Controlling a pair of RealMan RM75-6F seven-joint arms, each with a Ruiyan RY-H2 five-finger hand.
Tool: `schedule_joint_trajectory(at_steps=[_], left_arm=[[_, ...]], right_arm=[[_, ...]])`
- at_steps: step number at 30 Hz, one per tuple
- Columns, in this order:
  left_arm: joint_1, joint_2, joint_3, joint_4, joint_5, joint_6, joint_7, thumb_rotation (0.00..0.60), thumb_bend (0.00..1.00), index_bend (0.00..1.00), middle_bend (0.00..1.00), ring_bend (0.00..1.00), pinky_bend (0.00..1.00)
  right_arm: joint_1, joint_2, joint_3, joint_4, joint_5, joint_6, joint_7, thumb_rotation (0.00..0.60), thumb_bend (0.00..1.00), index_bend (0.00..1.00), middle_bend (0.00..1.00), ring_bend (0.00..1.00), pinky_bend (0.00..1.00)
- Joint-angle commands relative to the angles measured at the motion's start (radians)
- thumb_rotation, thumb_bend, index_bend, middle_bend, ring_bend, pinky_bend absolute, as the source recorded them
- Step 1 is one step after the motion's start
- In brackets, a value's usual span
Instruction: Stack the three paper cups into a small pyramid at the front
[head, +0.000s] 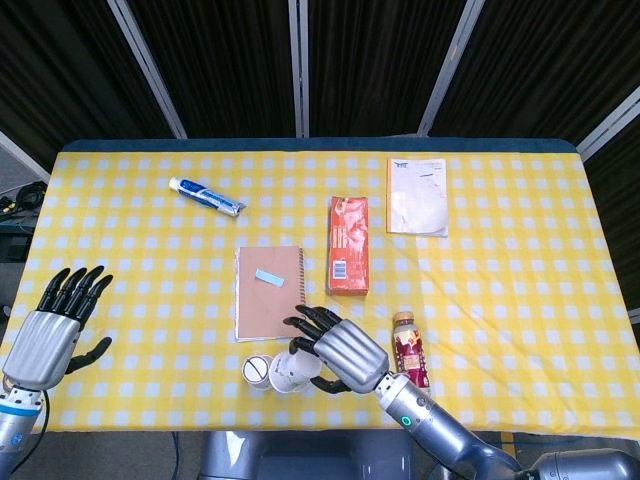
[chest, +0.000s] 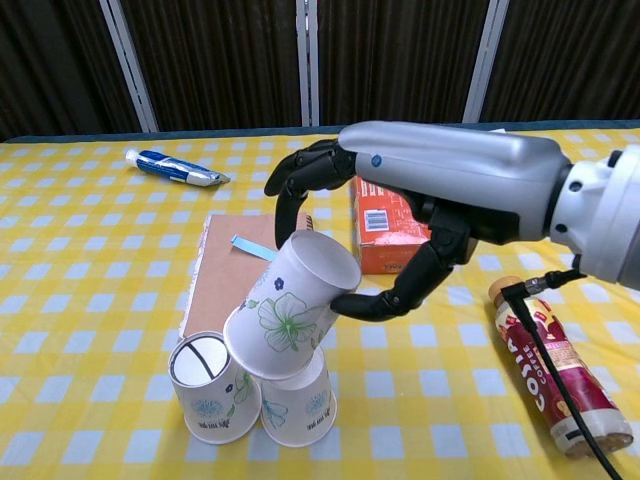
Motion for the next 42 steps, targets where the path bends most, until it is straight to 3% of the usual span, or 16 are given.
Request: schedule_joint_trajectory(at_steps=[1,30,42], left_arm=[[0.0,0.001,0.0,0.0,-0.001,0.0,-0.003,0.6,0.26,0.0,0.0,0.0,0.0],[-0.005,0.011,0.005,-0.005,-0.007,-0.025,-0.004,0.6,0.26,0.0,0.0,0.0,0.0],[-0.006,0.014,0.005,-0.007,-0.009,-0.029,-0.005,0.6,0.26,0.0,0.0,0.0,0.0]], right_arm=[[0.002,-0.011,-0.002,0.009,0.005,0.004,-0.014,0.6,0.22,0.49,0.14,0.0,0.16],[0.012,-0.087,-0.004,0.057,0.046,0.025,-0.064,0.6,0.21,0.49,0.13,0.0,0.16],[0.016,-0.111,-0.006,0.046,0.048,0.036,-0.092,0.6,0.13,0.24,0.0,0.0,0.12]])
